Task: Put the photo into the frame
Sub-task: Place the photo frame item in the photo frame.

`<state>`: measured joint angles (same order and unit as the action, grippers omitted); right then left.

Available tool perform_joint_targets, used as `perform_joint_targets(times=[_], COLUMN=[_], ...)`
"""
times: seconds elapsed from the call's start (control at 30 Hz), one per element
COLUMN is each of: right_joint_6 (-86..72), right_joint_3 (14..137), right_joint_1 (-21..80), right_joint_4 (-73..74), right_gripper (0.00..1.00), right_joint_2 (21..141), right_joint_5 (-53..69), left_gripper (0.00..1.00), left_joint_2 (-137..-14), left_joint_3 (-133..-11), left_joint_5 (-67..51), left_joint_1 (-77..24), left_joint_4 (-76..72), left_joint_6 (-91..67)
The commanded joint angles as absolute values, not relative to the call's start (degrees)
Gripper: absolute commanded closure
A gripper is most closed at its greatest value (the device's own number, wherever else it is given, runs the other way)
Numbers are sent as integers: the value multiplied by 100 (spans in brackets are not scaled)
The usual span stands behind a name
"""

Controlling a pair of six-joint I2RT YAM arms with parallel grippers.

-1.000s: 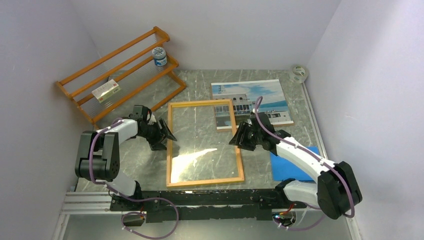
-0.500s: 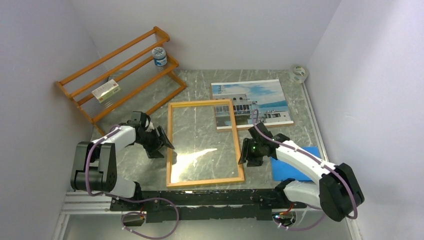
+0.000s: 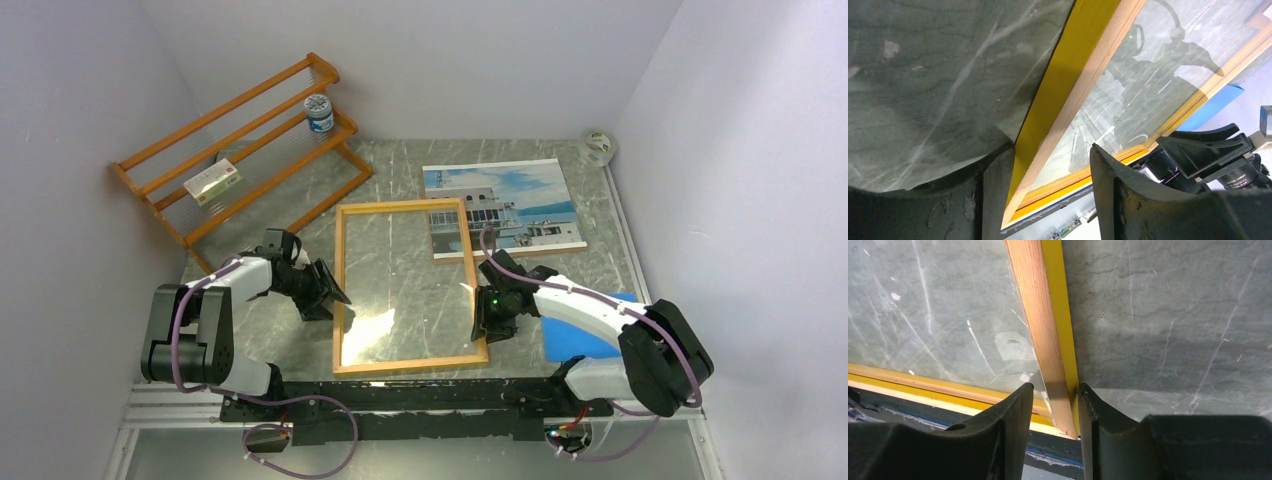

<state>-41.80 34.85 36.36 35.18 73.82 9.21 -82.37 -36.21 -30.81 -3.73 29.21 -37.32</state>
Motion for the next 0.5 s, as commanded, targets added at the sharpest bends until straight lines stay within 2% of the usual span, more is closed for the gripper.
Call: perform_joint_targets(times=[0.0,0.17,0.27,0.37,0.47], right_joint_6=[-4258,-4253,-4234,-4266,-4301], right_joint_3=[3483,3586,3739,3970,4282], right_joint_1=[3704,3706,3708,3700,3673], right_joint_4=[3529,3531,3497,3471,3450], right_gripper=[59,58,50,40,34], right_joint_2=[7463,7462,7291,7135,7166], right_joint_5=[478,162,27,-181,-590], left_gripper=[37,36,33,28,22], left_joint_2=[-8207,-8206,-8184,-8125,-8066], left_joint_3=[-3571,-3624,-3668,-3728,-3806], left_joint_5=[-2963,-2834,-2698,-2544,-2418], left_joint_1=[-387,-387,-387,-387,-387], left_joint_4=[2839,2856,2894,2931,2942], left_joint_6=[-3725,-3705,-3698,-3699,-3681])
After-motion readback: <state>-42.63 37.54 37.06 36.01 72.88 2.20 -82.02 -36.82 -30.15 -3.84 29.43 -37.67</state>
